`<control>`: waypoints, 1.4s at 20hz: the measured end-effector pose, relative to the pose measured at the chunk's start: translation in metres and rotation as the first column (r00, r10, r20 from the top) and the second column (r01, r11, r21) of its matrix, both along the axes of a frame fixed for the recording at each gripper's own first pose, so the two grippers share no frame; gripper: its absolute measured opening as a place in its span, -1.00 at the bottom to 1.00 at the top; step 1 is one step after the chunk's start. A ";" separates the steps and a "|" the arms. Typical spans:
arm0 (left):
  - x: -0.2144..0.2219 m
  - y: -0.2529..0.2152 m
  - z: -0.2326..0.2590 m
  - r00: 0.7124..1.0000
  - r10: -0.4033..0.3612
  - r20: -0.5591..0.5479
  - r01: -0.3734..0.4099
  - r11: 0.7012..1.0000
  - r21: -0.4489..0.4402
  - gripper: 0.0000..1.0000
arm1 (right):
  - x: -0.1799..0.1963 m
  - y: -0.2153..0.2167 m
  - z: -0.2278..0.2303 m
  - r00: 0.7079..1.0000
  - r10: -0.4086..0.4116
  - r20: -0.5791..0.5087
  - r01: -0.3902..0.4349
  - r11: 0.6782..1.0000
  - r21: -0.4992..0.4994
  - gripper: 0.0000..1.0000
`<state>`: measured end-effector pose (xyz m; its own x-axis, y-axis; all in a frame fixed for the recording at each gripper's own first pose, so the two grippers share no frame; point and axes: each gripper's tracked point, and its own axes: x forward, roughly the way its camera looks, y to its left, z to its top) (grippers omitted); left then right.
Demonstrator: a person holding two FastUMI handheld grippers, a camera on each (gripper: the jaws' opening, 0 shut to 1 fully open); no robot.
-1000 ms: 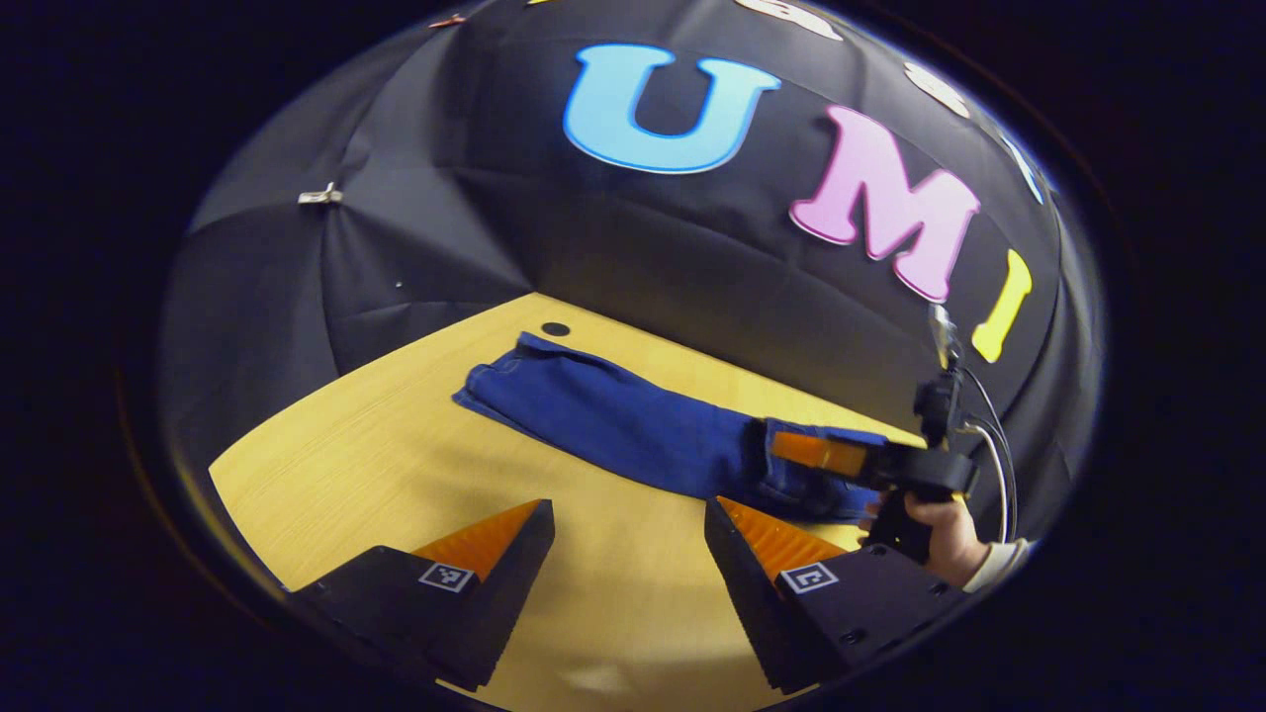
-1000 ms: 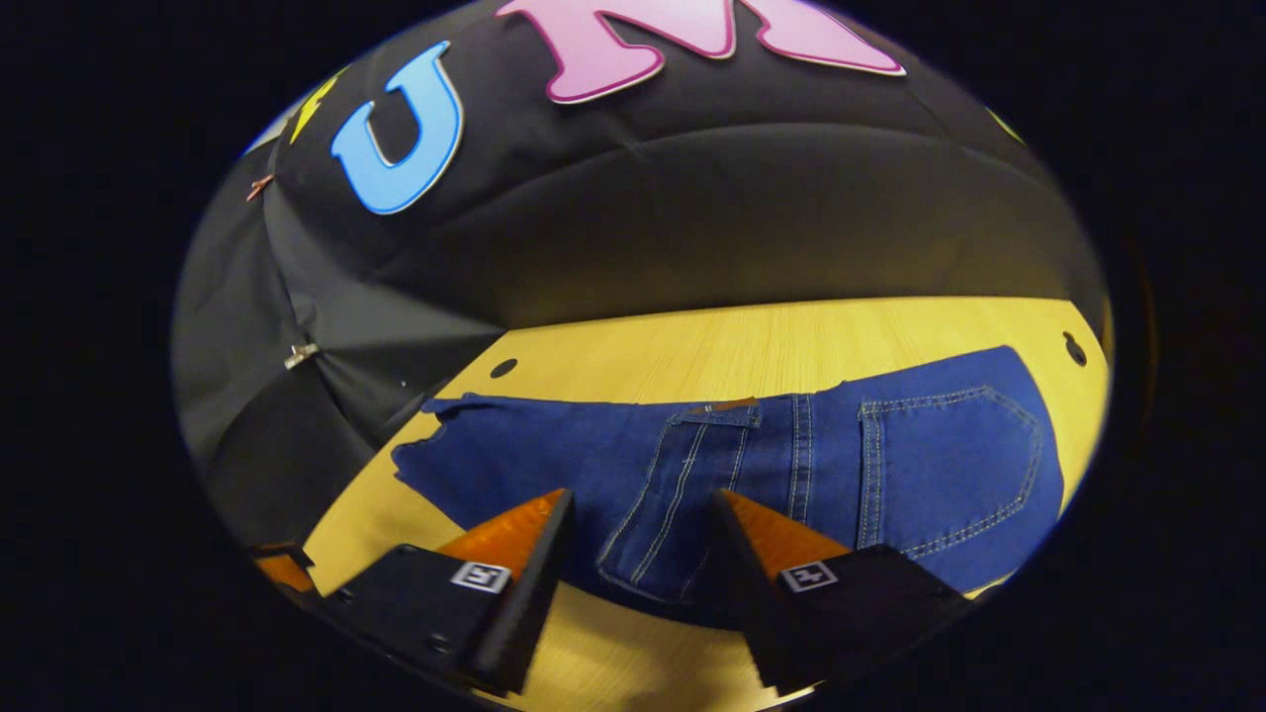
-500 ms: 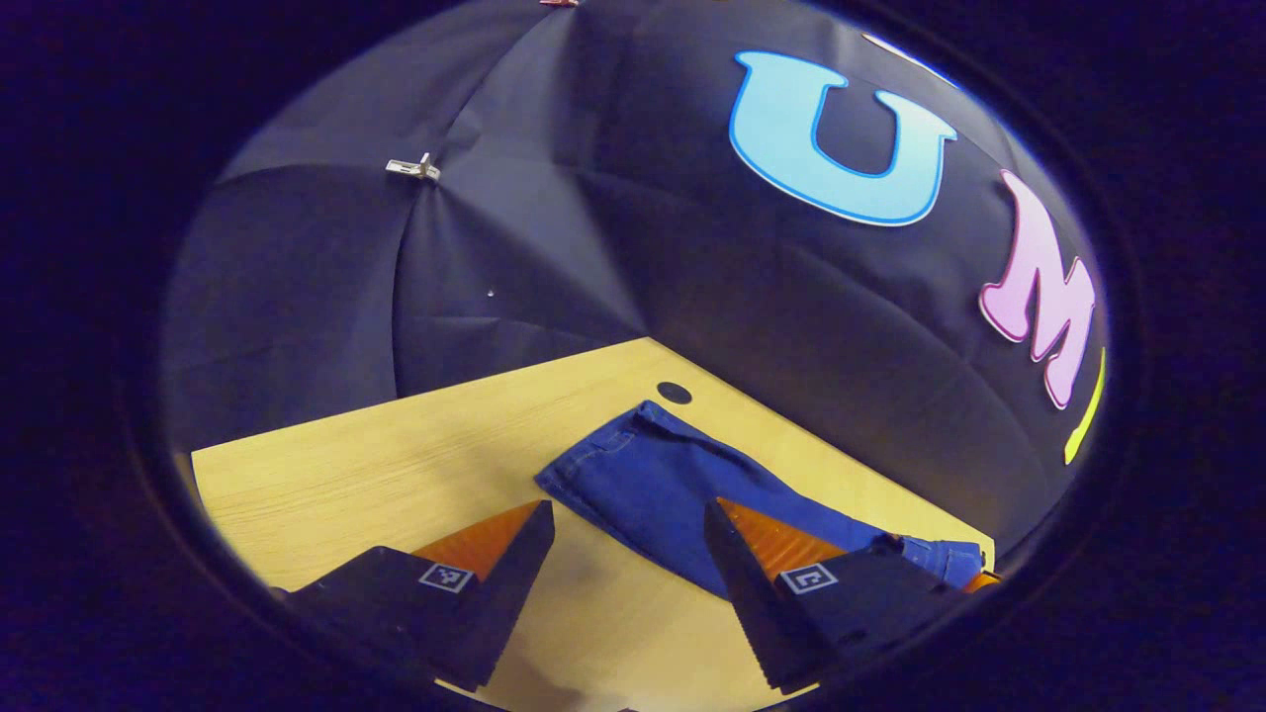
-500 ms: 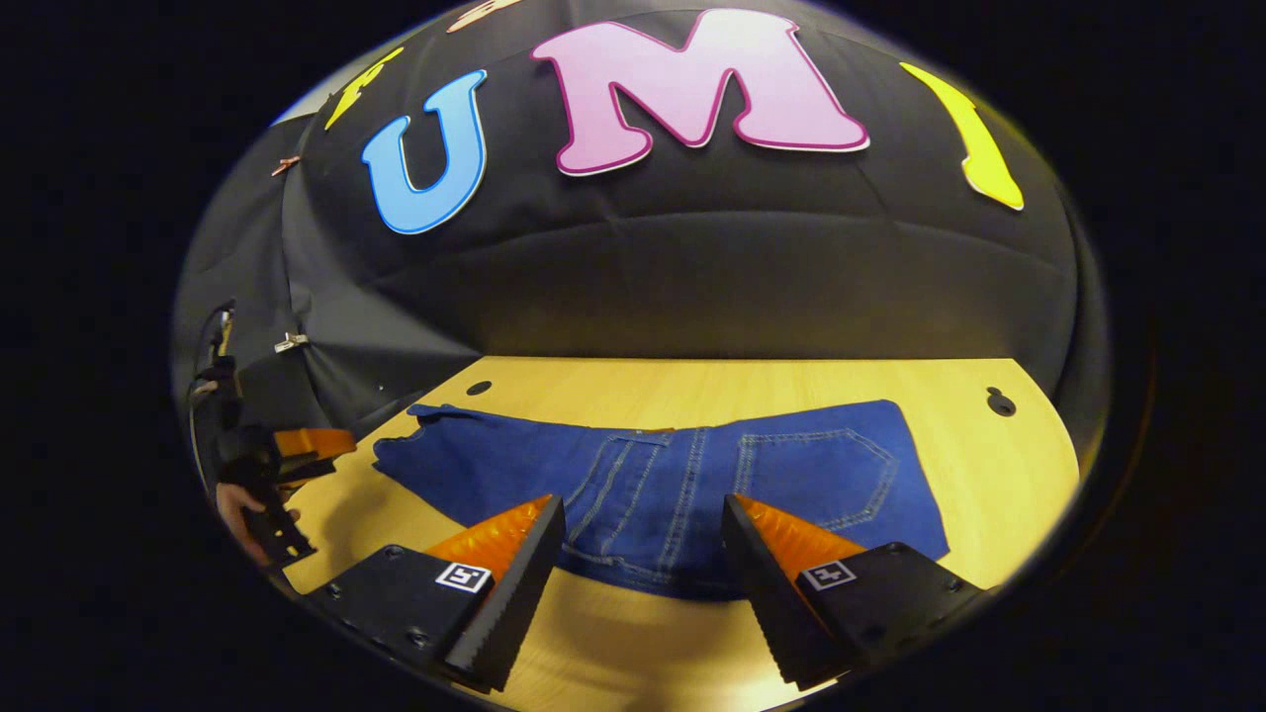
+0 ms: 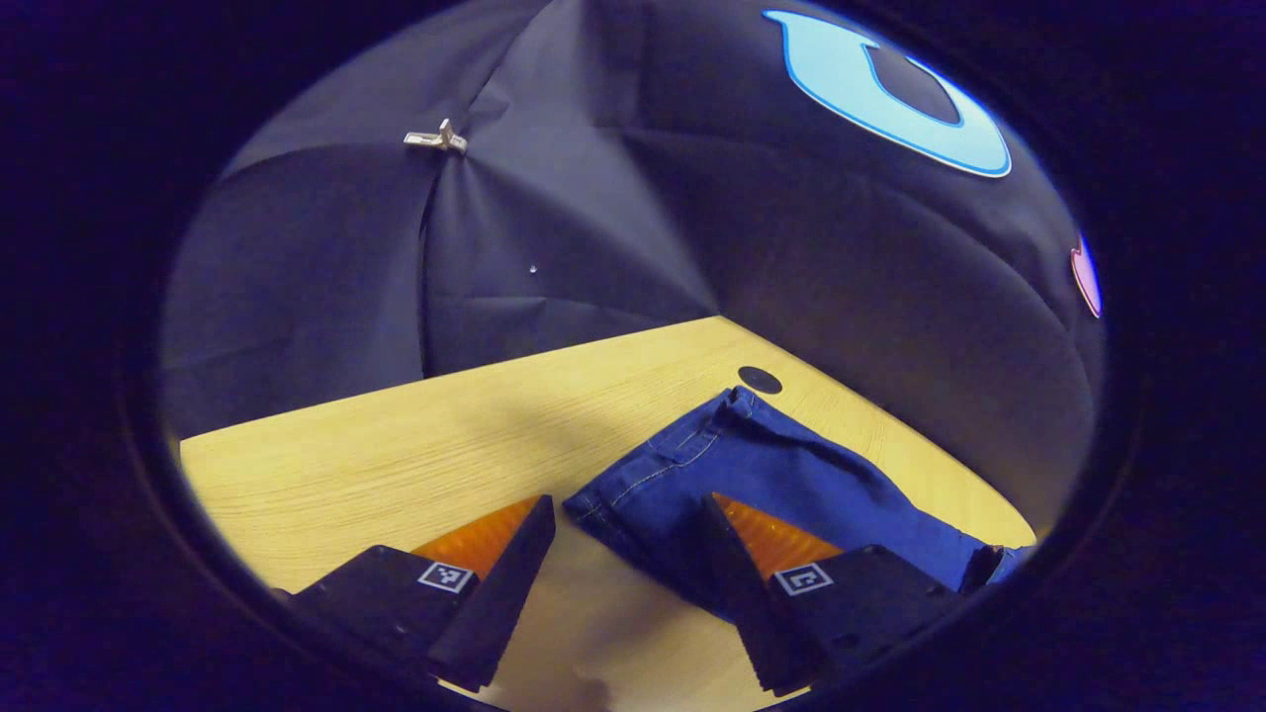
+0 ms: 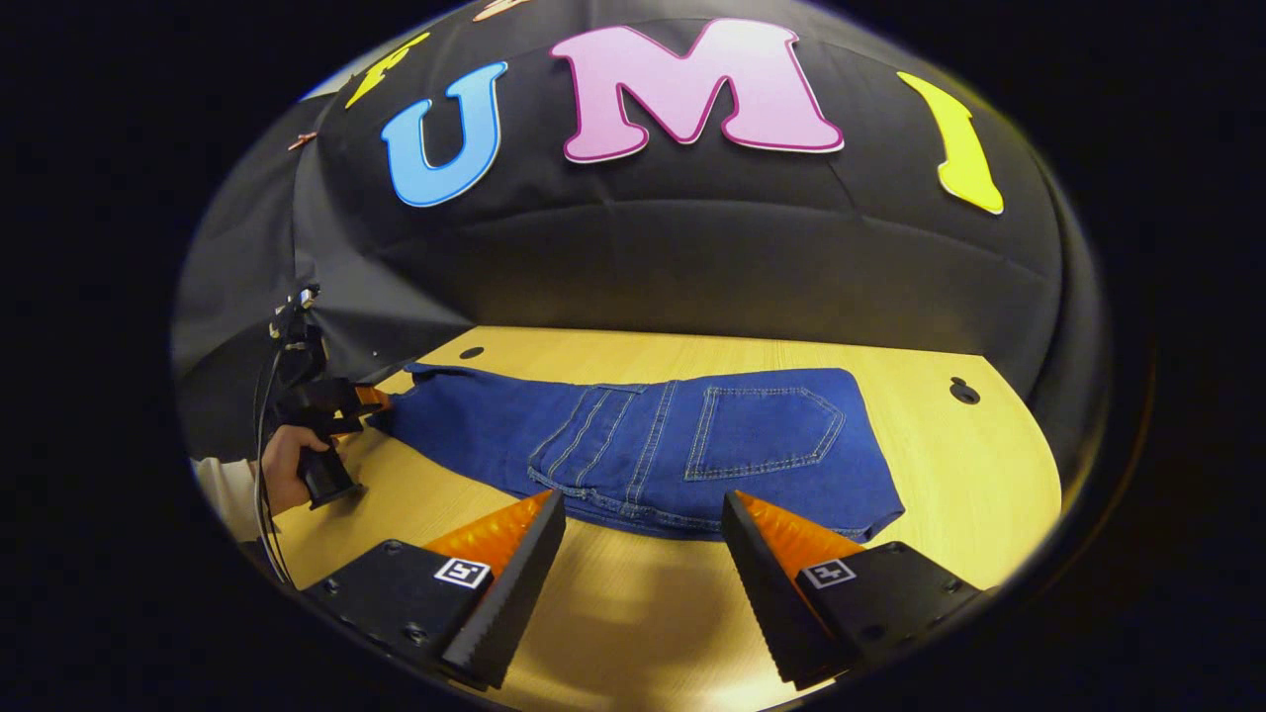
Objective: Grasp the waist and the cuffs of the jeans and fold them to make the two legs overlap; first hold the waist and fold one-third of the jeans toward the cuffs, then hold the cuffs and fold the remaining one-third in the same direction to finish folding.
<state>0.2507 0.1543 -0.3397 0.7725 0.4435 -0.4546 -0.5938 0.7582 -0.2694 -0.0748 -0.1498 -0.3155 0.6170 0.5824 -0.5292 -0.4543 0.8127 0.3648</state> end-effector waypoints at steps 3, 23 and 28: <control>0.002 -0.007 -0.004 0.999 -0.026 -0.041 0.025 0.999 -0.022 0.88 | -0.019 -0.003 -0.020 0.998 0.034 -0.043 -0.036 0.999 -0.034 0.94; 0.032 -0.098 0.120 0.919 -0.267 0.290 0.305 0.947 -0.097 -0.87 | 0.014 -0.077 -0.014 0.991 -0.128 -0.037 0.126 0.990 -0.063 0.96; 0.028 -0.231 0.209 0.788 -0.472 0.395 0.515 0.857 -0.002 -0.88 | 0.029 -0.118 0.002 0.976 -0.217 0.005 0.217 0.974 -0.073 0.95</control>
<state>0.2786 -0.0768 -0.1311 0.9904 -0.0781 -0.1138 0.0134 0.8751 -0.4838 -0.0455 -0.2680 -0.3134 0.7227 0.3951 -0.5671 -0.2635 0.9160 0.3025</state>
